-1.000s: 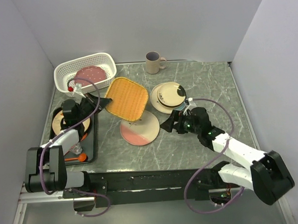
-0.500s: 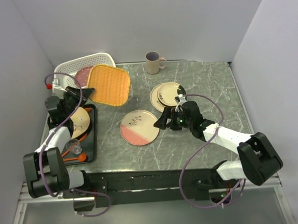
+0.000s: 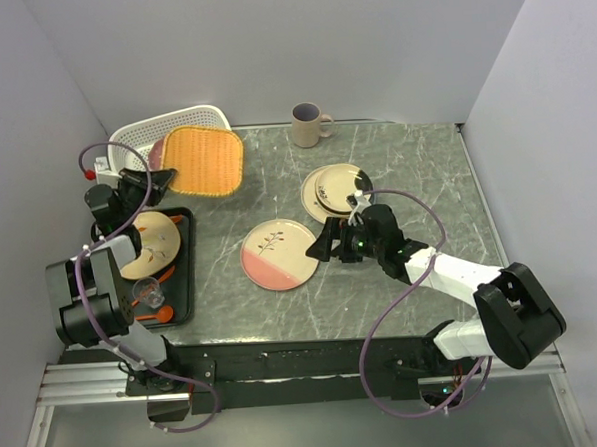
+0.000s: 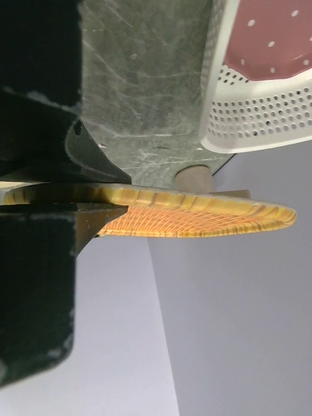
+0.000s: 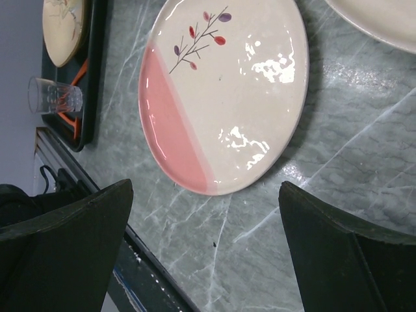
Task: Place the plates into the plastic bin on the countertop
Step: Place the plate in the plastic bin.
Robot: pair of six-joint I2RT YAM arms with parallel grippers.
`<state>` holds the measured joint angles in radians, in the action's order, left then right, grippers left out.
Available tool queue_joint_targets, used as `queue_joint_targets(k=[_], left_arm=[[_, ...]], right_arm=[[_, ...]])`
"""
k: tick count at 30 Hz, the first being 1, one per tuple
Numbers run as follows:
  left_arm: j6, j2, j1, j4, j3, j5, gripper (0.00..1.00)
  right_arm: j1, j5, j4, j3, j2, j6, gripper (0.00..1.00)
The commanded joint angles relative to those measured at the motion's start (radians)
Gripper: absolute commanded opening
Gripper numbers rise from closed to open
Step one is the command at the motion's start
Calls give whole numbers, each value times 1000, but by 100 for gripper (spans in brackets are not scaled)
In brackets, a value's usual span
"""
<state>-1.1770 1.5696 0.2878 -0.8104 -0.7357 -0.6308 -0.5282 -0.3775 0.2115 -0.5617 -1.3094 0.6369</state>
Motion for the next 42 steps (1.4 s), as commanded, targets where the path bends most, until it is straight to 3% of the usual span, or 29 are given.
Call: queue_joint_targets(k=[1, 9, 23, 42], left_arm=[[-46, 12, 22, -130, -102, 5, 1], [-102, 89, 65, -99, -186, 25, 1], [-49, 168, 68, 17, -316, 151, 1], [-12, 334, 70, 92, -502, 192, 1]], right_arm=[[-10, 31, -18, -21, 3, -34, 100], [-10, 8, -15, -58, -43, -54, 100], [-10, -6, -4, -61, -68, -51, 100], [-12, -6, -35, -86, -83, -69, 100]])
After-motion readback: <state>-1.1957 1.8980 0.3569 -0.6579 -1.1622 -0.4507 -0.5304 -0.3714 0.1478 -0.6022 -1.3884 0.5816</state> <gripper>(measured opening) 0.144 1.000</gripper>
